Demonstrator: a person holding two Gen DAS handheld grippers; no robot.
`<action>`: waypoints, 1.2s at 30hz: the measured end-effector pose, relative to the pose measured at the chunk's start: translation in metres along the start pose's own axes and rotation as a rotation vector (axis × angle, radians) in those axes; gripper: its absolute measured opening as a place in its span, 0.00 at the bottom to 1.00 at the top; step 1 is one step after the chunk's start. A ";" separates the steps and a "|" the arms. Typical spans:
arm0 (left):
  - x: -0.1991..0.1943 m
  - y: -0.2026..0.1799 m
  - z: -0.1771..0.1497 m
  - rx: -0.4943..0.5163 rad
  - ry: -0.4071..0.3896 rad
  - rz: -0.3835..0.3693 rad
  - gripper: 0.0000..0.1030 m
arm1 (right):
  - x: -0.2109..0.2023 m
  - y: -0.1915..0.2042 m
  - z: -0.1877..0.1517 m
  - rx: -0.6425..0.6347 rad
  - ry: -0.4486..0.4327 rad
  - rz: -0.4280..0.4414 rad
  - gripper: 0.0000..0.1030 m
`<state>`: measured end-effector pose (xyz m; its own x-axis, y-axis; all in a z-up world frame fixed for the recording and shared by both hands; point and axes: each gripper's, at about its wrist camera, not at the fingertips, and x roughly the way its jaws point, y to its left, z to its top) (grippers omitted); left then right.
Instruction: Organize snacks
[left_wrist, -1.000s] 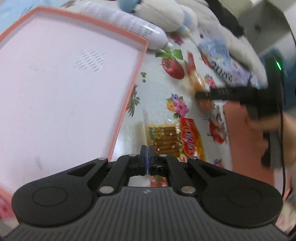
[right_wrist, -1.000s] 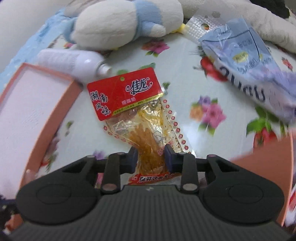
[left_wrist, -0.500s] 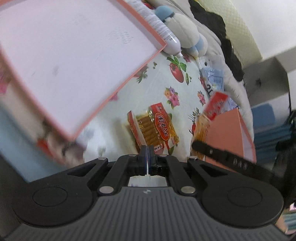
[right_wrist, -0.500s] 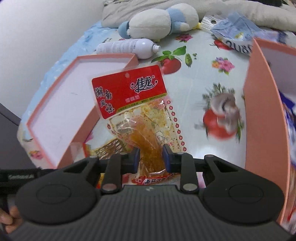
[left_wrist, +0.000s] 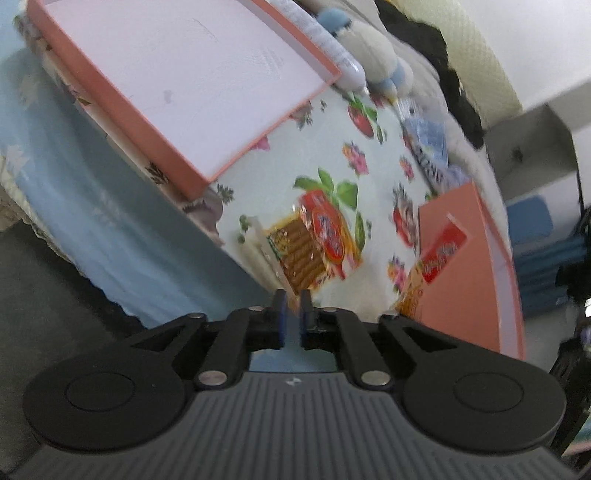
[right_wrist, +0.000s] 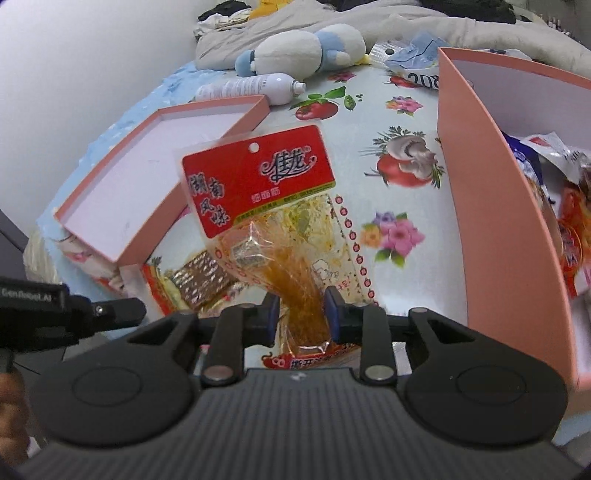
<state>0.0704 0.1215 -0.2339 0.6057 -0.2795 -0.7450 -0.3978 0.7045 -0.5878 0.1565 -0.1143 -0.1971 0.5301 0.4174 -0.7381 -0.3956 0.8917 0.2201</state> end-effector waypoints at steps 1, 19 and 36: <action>0.000 -0.002 0.000 0.026 0.014 0.019 0.32 | -0.001 -0.001 -0.003 0.000 -0.008 0.003 0.33; 0.002 -0.076 0.029 0.652 -0.004 0.090 0.84 | 0.001 0.001 -0.025 -0.100 -0.122 -0.072 0.68; 0.096 -0.073 0.026 0.865 0.162 0.212 0.82 | 0.021 -0.004 -0.041 -0.147 -0.080 -0.100 0.69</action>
<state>0.1754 0.0606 -0.2546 0.4486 -0.1307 -0.8841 0.2065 0.9776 -0.0397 0.1390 -0.1165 -0.2397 0.6275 0.3459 -0.6975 -0.4406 0.8964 0.0481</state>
